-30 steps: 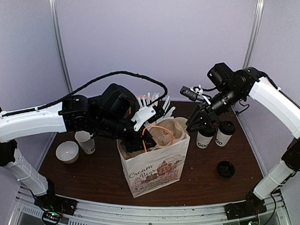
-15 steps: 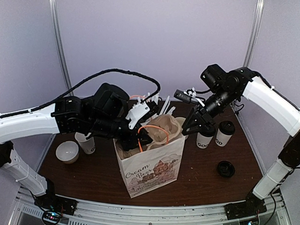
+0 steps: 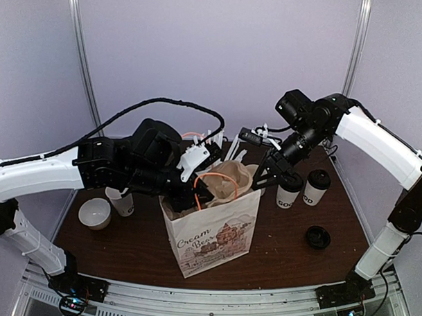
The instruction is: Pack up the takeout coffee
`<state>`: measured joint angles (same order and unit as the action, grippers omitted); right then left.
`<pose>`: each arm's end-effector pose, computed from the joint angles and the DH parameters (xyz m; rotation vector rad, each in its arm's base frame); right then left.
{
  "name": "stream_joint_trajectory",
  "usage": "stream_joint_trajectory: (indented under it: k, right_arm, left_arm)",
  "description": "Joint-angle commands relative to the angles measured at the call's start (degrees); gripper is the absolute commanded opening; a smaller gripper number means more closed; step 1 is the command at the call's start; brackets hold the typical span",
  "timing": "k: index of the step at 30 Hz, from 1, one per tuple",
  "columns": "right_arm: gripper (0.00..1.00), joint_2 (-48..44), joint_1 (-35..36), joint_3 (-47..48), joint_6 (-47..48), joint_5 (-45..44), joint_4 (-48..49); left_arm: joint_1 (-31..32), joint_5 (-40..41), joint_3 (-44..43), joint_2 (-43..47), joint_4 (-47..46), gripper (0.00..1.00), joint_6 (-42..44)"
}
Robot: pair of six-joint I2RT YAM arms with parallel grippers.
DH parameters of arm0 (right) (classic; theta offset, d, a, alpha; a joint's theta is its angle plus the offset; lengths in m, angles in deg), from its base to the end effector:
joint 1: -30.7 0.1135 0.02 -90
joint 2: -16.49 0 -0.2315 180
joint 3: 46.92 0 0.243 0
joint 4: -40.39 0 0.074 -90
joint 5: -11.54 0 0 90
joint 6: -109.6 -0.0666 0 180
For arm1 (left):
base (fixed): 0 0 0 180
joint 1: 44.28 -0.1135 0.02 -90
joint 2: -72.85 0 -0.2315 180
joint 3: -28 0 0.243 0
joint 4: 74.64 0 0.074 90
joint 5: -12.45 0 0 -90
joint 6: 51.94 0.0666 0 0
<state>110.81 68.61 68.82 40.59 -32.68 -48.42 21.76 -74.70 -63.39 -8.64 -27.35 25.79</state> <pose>0.2152 0.2281 0.3219 -1.4898 2.1860 1.1784 0.1398 -0.3064 0.2989 1.0205 2.0758 -0.6773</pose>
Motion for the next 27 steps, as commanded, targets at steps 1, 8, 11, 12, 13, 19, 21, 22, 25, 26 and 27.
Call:
stream_joint_trajectory:
  k: [1, 8, 11, 12, 13, 19, 21, 22, 25, 26, 27]
  right_arm:
    - [0.52, 0.28, 0.32, 1.56, -4.31, -7.7, 2.81]
    - [0.47, -0.59, 0.23, 1.43, -7.04, -13.39, 4.75]
    - [0.46, -0.76, 0.23, 1.38, -7.77, -15.01, 5.2]
    - [0.46, -0.89, 0.23, 1.38, -7.95, -15.5, 5.39]
    - [0.46, -1.16, 0.23, 1.38, -8.01, -15.8, 5.55]
    - [0.45, -3.54, 0.23, 1.47, -7.14, -14.87, 5.45]
    - [0.45, -4.66, 0.23, 1.25, -6.58, -14.61, 5.26]
    - [0.45, -5.17, 0.23, 1.08, -6.39, -14.67, 5.13]
    - [0.45, -6.25, 0.23, 0.49, -5.81, -15.1, 4.88]
    - [0.45, -6.5, 0.23, 0.32, -5.59, -14.9, 4.83]
    - [0.45, -6.7, 0.21, 0.12, -5.47, -14.73, 4.87]
  left_arm:
    - [-0.14, 0.59, 0.94, 1.92, -3.18, 0.13, -0.93]
    - [-0.12, -1.09, 0.56, 1.69, -0.09, 0.11, -1.62]
    - [-0.17, -1.77, 0.37, 1.65, 0.42, 0.11, -1.69]
    - [-0.17, -1.94, 0.3, 1.63, 0.42, 0.11, -1.76]
    - [-0.14, -2.0, 0.31, 1.64, 0.41, 0.11, -1.72]
    - [-0.18, 0.97, -0.43, 0.97, 2.0, 0.09, -1.48]
    - [-0.13, 1.92, -1.4, 0.08, 3.26, 0.09, -1.2]
    - [-0.13, 2.04, -1.86, -0.25, 3.83, 0.09, -0.96]
    - [-0.17, 1.96, -3.1, -1.52, 5.44, 0.09, -0.54]
    - [-0.15, 1.72, -3.28, -1.88, 5.76, 0.09, -0.41]
    - [-0.14, 1.33, -3.44, -2.28, 6.1, 0.09, -0.28]
